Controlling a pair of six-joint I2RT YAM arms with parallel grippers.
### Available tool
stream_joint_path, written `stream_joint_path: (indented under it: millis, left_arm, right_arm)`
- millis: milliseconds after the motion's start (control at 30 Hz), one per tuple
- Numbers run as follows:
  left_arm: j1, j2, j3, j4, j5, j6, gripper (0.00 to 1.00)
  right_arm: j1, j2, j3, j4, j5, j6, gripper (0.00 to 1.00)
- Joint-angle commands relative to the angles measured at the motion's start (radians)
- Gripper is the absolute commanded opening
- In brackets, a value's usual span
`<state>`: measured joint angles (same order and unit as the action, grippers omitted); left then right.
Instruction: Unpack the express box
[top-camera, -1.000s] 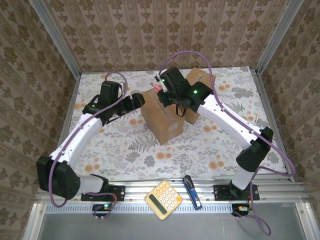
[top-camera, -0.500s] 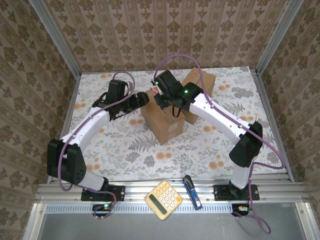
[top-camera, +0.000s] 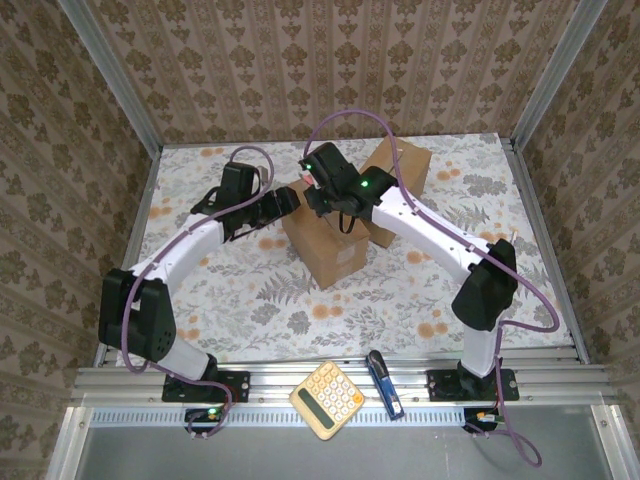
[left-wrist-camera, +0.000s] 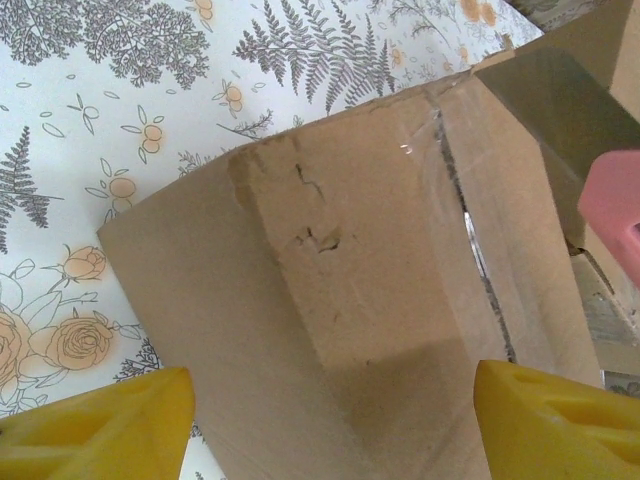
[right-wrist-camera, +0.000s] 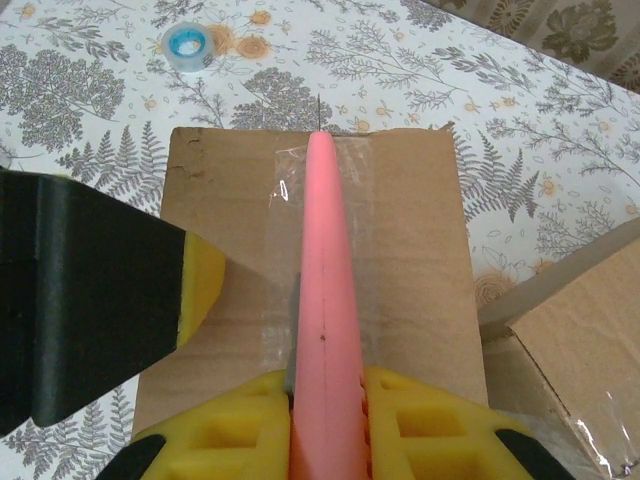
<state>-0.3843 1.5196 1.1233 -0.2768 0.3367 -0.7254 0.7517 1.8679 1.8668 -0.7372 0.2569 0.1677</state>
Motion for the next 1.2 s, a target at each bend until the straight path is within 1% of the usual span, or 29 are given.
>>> stream_joint_path:
  millis: [0,200,667,1167]
  left_arm:
    - [0.007,0.013,-0.03,0.033,0.008,-0.016,0.73]
    - [0.009,0.019,-0.061,0.088,0.03,-0.041,0.72]
    - [0.01,0.002,-0.086,0.102,0.038,-0.054,0.71]
    - [0.012,0.002,-0.099,0.122,0.042,-0.061,0.7]
  right_arm:
    - [0.006,0.012,0.003,0.029,0.037,0.022,0.0]
    - [0.005,0.02,-0.006,0.037,0.039,0.027,0.0]
    - [0.005,0.035,-0.017,0.031,0.063,0.042,0.0]
    - [0.01,0.006,-0.077,0.044,0.009,0.08,0.0]
